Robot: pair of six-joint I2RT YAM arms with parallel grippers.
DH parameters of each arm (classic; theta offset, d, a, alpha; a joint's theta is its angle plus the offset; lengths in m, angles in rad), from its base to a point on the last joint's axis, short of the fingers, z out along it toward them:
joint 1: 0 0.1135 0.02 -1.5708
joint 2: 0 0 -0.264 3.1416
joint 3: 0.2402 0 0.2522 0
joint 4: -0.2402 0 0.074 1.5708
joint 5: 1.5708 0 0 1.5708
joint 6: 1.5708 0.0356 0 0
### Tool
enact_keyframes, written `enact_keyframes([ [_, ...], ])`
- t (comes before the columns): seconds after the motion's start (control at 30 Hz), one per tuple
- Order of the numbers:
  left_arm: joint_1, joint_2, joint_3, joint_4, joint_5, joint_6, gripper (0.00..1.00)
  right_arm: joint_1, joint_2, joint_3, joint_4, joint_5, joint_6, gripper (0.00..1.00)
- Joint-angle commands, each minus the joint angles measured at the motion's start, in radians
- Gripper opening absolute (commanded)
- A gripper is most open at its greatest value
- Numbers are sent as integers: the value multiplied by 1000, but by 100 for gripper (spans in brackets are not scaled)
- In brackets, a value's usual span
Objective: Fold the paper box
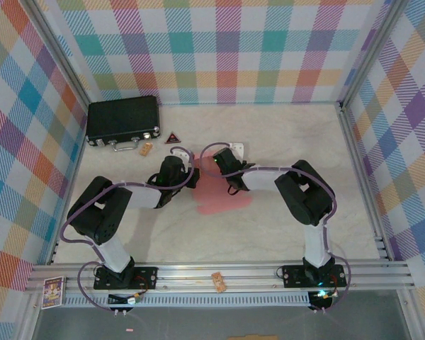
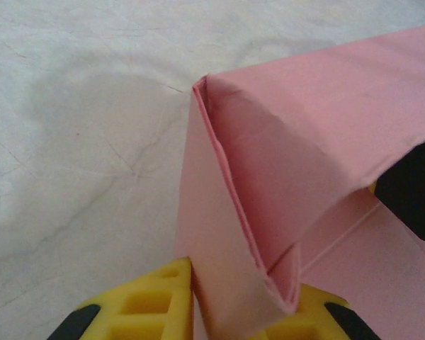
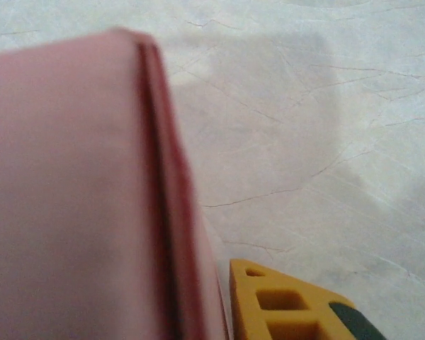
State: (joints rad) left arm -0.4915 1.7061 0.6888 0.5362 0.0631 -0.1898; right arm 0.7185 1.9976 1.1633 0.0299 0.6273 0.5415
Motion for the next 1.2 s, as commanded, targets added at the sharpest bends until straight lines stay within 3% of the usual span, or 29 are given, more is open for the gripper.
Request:
enact_keyframes([
  [0.0, -27, -6, 11, -27, 56, 11, 17, -7, 5, -50, -12, -31, -9, 25],
  [0.7, -28, -12, 18, -77, 41, 75, 17, -8, -149, -198, 34, -179, -188, 56],
  [1.17, -28, -20, 28, -103, 27, 93, 17, -30, -273, -306, 28, -321, -279, 65],
])
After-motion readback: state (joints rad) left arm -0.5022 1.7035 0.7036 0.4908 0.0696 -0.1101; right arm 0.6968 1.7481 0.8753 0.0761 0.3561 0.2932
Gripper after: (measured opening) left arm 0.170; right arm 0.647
